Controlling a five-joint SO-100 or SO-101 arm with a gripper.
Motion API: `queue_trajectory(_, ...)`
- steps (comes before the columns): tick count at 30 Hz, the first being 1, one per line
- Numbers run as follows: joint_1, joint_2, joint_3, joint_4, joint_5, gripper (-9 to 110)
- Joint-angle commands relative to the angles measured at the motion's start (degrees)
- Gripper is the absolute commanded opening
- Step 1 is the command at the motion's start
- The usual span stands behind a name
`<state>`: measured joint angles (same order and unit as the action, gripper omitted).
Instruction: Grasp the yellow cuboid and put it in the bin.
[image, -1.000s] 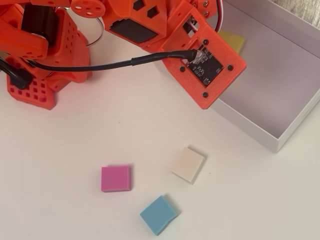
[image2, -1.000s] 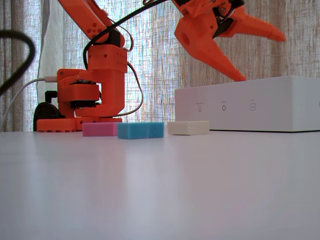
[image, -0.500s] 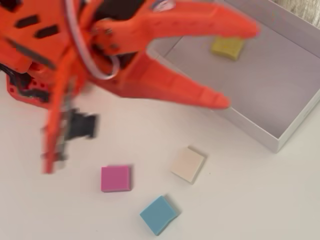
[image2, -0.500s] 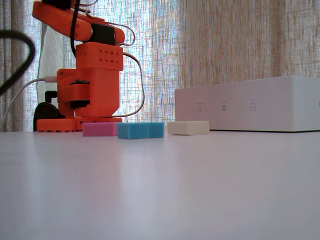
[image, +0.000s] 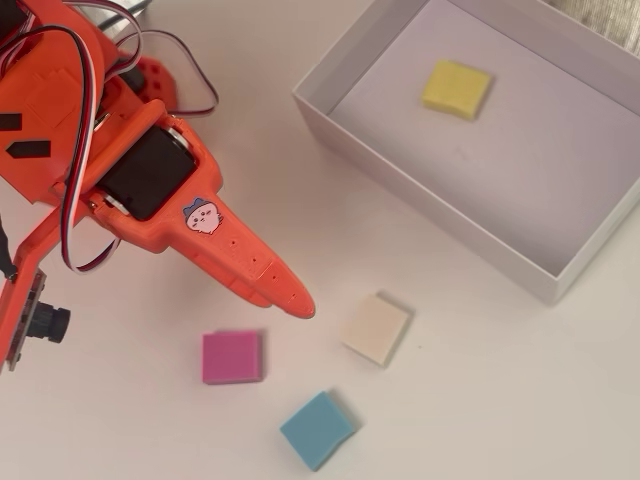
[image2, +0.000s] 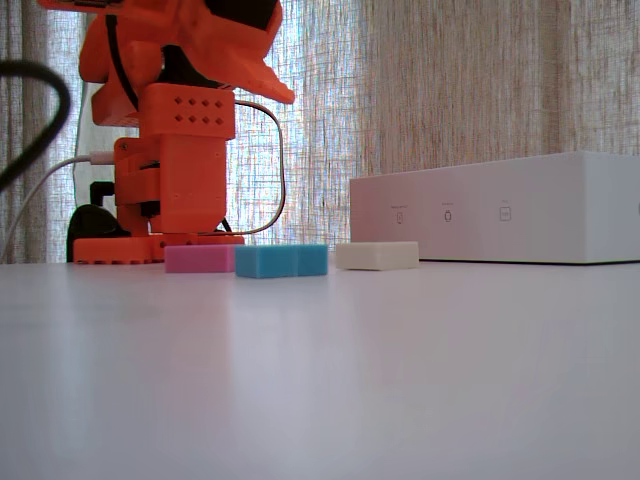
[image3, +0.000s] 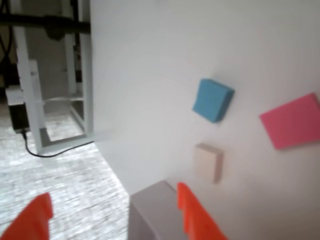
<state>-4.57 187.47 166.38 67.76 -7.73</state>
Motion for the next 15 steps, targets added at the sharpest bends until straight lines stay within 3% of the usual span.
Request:
queue_trajectory(1, 0.1, 2.0, 1.1, 3.8, 0.7, 32)
queue_trajectory(5, 0.1, 2.0, 2.6, 5.9, 0.4, 32)
queue_trajectory(6, 0.1, 2.1, 2.8, 6.2, 0.2, 29)
queue_trajectory(8, -0.2, 2.1, 2.8, 6.2, -0.3, 9)
queue_trajectory(15, -0.8, 2.1, 2.8, 6.2, -0.9, -7)
